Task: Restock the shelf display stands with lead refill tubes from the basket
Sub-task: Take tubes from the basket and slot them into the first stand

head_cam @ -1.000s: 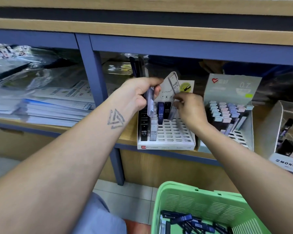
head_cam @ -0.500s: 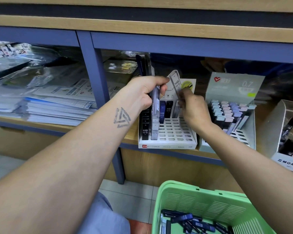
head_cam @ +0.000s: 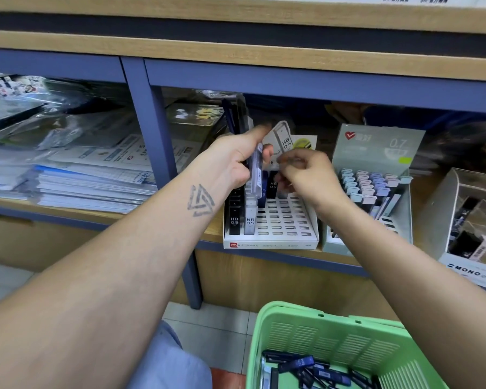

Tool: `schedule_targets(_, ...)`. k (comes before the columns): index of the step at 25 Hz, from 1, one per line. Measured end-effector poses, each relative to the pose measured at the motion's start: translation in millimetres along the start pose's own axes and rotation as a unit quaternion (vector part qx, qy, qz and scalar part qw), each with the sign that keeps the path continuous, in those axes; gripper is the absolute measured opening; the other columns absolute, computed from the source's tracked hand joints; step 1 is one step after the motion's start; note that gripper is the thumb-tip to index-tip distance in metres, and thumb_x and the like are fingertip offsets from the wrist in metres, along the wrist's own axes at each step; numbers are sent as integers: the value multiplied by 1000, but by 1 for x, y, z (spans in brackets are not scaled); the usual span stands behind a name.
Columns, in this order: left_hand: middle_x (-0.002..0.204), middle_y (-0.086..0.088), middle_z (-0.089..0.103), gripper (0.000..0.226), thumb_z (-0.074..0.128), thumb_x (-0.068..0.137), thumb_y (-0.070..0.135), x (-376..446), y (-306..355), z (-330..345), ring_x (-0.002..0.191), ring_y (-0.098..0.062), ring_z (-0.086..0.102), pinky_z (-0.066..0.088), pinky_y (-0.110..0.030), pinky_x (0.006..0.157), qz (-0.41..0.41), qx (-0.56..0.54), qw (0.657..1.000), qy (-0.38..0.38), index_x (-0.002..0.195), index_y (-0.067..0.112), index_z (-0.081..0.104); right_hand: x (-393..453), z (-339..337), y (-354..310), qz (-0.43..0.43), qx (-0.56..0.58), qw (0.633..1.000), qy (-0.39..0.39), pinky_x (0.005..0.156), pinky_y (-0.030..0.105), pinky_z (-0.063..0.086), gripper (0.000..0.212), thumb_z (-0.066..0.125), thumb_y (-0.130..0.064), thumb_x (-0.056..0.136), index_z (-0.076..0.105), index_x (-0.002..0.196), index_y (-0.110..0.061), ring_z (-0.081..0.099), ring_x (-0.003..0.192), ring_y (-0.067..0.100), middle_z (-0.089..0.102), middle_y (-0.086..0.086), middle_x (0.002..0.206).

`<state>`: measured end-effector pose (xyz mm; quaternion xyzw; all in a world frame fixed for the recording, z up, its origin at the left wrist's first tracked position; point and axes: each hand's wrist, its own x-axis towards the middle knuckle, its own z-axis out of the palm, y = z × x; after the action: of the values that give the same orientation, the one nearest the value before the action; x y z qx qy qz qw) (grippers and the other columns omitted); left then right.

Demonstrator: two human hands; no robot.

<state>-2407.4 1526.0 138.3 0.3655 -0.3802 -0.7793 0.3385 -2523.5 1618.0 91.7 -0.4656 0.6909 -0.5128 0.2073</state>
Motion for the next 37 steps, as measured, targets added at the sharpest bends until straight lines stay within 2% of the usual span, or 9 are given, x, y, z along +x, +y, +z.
schedule_targets(2,69,-15,68,33,78,86,19,3,-2,1,49,-21,64,55,-28,47,20,-1,1000,22,108,1,60,-12,-4,-20,51,218,968,-111,58,32,55,19,68,-25,96,62,101,-8,68,65,26,73,21,82)
schedule_targets(5,72,-16,66,44,79,85,23,4,-4,4,47,-22,64,58,-37,55,45,17,998,47,116,1,58,-23,-3,-33,19,153,975,-161,55,31,54,50,82,-30,80,52,111,-5,70,68,28,74,21,84)
schedule_targets(11,96,-24,70,36,67,96,21,1,-3,2,73,-33,73,62,-45,60,50,22,998,37,123,1,54,-20,-14,-15,20,135,982,-130,53,25,54,54,82,3,78,55,124,-8,67,56,16,68,2,62)
schedule_targets(13,88,-21,68,29,63,98,19,1,-4,0,63,-27,68,60,-36,48,39,29,998,45,119,3,53,-19,-21,-11,6,100,988,-121,55,25,56,71,80,5,79,49,139,-18,67,58,17,66,2,65)
schedule_targets(15,60,-8,61,17,65,97,21,2,-5,0,40,-14,54,45,-20,35,23,63,996,54,103,7,58,-14,-25,-9,-11,37,993,-109,59,29,59,79,79,5,80,45,144,-27,69,61,22,66,6,79)
schedule_targets(18,48,3,46,33,67,95,33,-3,-4,5,32,-4,36,28,-12,32,-13,145,989,23,73,14,52,-1,-26,-3,-50,-106,992,-38,61,21,56,56,75,-1,87,56,136,-21,71,64,19,63,2,89)
schedule_targets(22,53,4,42,45,61,92,51,-11,1,11,38,-4,32,23,-11,36,-62,144,987,-37,71,14,47,15,-21,14,-96,-225,967,75,76,23,45,26,67,-8,92,68,117,-17,63,87,20,67,2,100)
schedule_targets(26,63,-1,48,32,57,94,45,-13,4,11,45,-9,39,30,-14,37,-88,119,987,-62,84,14,57,26,-18,30,-83,-233,965,90,78,26,46,27,62,-1,91,69,113,-15,64,96,30,69,11,105)
schedule_targets(37,61,0,46,35,55,96,42,-15,6,7,44,-6,37,27,-12,36,-79,133,986,-56,76,14,54,26,-11,25,-120,-313,941,56,86,32,54,29,66,-10,84,74,111,-18,67,99,30,74,9,105)
